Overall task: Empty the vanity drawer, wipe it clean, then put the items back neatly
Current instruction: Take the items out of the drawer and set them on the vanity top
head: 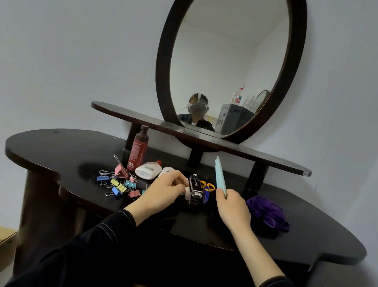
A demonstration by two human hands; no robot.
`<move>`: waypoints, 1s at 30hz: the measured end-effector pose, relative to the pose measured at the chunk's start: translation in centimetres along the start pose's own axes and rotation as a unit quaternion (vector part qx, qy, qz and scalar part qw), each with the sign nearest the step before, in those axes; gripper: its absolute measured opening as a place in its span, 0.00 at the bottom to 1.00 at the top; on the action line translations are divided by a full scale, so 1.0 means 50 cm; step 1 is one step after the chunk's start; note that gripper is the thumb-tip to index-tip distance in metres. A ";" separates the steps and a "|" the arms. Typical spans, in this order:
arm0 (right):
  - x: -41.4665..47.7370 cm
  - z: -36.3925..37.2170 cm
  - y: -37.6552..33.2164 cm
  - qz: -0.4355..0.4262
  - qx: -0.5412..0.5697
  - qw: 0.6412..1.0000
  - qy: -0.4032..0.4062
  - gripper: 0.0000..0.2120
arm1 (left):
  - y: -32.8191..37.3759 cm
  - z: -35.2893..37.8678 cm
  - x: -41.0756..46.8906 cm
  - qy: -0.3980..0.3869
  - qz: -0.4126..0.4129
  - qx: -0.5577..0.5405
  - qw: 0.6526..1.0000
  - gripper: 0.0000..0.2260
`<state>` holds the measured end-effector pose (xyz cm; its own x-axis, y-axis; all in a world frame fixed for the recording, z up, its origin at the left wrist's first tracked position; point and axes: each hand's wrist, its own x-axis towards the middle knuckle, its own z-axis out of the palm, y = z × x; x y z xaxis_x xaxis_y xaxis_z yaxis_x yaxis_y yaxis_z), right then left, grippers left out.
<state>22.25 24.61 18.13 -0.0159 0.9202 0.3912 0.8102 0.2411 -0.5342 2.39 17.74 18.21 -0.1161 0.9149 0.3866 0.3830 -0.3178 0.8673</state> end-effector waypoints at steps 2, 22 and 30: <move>0.007 0.005 0.001 0.034 -0.057 0.998 0.012 0.17 | -0.001 0.001 -0.001 -0.022 -0.015 0.010 1.000 0.07; -0.032 -0.008 -0.016 0.017 -0.106 0.994 -0.011 0.15 | -0.006 0.004 -0.004 -0.060 -0.017 0.043 0.997 0.10; -0.125 -0.046 -0.005 -0.012 0.042 0.999 0.028 0.06 | 0.023 0.001 -0.080 -0.059 0.104 0.237 0.964 0.04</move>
<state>23.52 18.09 17.54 -0.0007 0.8955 0.4452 0.7580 0.2908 -0.5839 3.33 13.72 17.67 0.1029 0.8746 0.4739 0.7655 -0.3738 0.5237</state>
